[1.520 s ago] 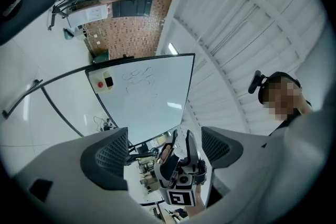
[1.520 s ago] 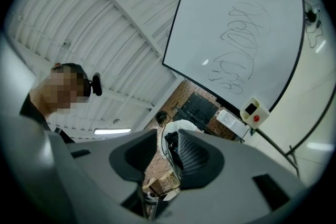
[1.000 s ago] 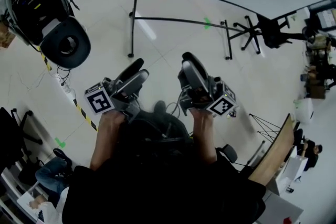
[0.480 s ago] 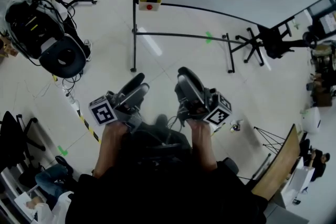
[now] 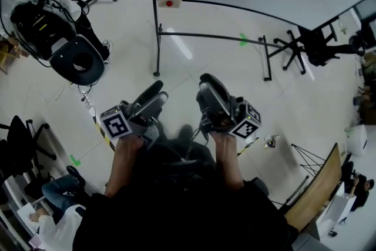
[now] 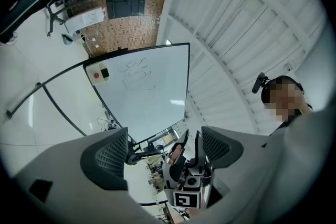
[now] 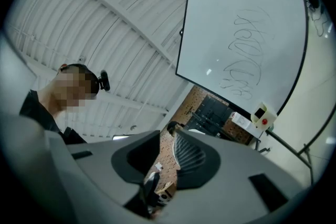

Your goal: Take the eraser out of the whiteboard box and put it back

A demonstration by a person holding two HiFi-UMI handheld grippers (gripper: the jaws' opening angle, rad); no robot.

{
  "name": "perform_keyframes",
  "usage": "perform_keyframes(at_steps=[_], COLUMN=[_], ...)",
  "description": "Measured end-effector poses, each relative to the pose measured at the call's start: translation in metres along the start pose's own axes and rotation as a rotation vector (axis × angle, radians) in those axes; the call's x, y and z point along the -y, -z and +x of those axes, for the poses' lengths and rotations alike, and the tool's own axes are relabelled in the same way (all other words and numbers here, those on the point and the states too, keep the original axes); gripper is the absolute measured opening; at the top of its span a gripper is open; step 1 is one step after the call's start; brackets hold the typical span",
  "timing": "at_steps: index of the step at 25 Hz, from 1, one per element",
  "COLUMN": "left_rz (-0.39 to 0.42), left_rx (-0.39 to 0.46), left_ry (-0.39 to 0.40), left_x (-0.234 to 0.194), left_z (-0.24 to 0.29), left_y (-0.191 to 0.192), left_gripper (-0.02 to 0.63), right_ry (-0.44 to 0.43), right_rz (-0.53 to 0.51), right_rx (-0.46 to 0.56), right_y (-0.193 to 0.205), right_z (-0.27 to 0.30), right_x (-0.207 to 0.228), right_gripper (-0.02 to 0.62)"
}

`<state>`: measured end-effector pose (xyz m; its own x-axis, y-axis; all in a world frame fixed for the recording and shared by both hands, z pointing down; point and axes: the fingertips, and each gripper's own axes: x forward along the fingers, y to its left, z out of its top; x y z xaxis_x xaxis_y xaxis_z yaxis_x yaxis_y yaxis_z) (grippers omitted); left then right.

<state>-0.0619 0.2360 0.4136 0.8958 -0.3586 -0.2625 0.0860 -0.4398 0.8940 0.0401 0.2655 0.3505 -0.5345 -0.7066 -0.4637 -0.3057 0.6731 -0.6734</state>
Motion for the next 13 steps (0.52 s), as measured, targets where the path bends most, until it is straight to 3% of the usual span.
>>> perform_keyframes(at_steps=[2, 7, 13], left_rz=[-0.033, 0.042, 0.026], left_rx=[0.013, -0.005, 0.002], left_ry=[0.025, -0.023, -0.032], left_x=[0.006, 0.003, -0.006], left_z=[0.006, 0.01, 0.002], left_y=[0.002, 0.005, 0.002], left_gripper=[0.428, 0.428, 0.428], right_ry=[-0.012, -0.028, -0.037], right_rz=[0.005, 0.01, 0.02], right_rx=[0.003, 0.006, 0.003], right_y=[-0.004, -0.01, -0.001], right_z=[0.0, -0.008, -0.003], right_x=[0.001, 0.0, 0.006], right_gripper=[0.106, 0.106, 0.106])
